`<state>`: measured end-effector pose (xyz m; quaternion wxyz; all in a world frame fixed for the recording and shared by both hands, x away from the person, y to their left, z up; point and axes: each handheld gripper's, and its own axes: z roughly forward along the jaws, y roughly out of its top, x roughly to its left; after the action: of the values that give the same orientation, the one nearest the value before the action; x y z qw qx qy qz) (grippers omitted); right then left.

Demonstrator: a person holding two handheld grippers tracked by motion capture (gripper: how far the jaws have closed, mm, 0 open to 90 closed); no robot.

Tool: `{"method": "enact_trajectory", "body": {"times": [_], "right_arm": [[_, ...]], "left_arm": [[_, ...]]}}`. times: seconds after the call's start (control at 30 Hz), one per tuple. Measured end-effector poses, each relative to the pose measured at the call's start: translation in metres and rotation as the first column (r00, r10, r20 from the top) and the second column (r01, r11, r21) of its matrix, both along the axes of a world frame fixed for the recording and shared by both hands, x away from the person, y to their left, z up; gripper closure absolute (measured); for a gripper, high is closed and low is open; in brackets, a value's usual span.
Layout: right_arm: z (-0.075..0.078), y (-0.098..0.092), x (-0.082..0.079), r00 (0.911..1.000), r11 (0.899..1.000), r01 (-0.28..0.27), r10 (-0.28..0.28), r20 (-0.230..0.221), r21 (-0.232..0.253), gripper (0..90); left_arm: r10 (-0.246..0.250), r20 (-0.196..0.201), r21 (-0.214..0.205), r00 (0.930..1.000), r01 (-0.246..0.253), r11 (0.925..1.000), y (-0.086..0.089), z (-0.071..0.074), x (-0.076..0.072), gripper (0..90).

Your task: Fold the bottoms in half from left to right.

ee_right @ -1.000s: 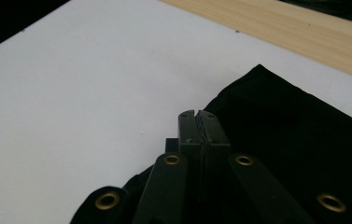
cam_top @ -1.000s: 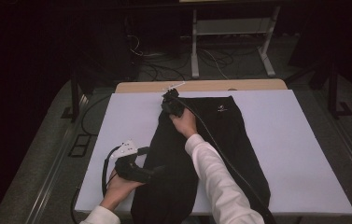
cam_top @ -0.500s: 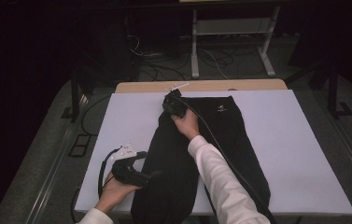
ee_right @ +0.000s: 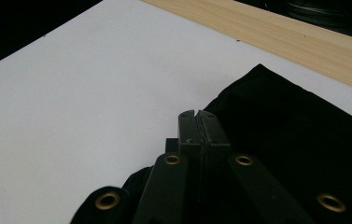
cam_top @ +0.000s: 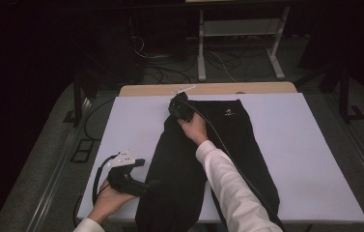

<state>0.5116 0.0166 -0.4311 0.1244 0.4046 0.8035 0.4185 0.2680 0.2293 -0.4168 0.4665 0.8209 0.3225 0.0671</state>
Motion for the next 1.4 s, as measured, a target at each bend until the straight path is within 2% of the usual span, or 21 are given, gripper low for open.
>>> {"method": "enact_trajectory", "body": {"times": [0.2, 0.43, 0.53, 0.9, 1.03, 1.1, 1.4], "right_arm": [[-0.001, -0.001, -0.001, 1.0000, 1.000, 0.001, -0.001, 0.002, -0.001, 87.9], [-0.002, -0.001, -0.004, 0.9999, 1.000, 0.004, -0.004, 0.011, -0.016, 87.9], [0.001, -0.003, -0.004, 0.9997, 1.000, 0.011, -0.011, 0.020, -0.008, 87.9], [0.003, -0.007, -0.007, 0.9997, 1.000, 0.009, -0.009, 0.025, -0.006, 87.9], [0.002, -0.008, -0.008, 0.9998, 1.000, 0.009, -0.009, 0.019, 0.000, 87.9], [0.002, -0.008, -0.009, 0.9997, 1.000, 0.007, -0.007, 0.024, 0.001, 87.9], [0.000, -0.006, -0.009, 0.9998, 1.000, 0.001, -0.001, 0.020, 0.001, 87.9]], "left_arm": [[0.015, -0.021, -0.011, 0.9997, -0.015, 0.9998, 0.008, -0.003, -0.006, 0.0], [0.015, -0.051, 0.003, 0.9986, -0.015, 0.9999, 0.014, -0.009, -0.013, 0.0], [0.020, -0.062, 0.007, 0.9979, -0.020, 0.9998, 0.017, -0.010, -0.014, 0.0], [0.017, -0.131, 0.022, 0.9913, -0.014, 0.9997, 0.027, -0.021, -0.024, 0.0], [0.007, -0.164, 0.006, 0.9864, -0.006, 1.0000, 0.032, -0.025, -0.028, 0.0], [0.000, -0.173, -0.010, 0.9849, -0.002, 0.9999, 0.034, -0.026, -0.030, 0.0], [-0.027, -0.208, -0.032, 0.9777, 0.021, 0.9993, 0.039, -0.030, -0.038, 1.7]]}}
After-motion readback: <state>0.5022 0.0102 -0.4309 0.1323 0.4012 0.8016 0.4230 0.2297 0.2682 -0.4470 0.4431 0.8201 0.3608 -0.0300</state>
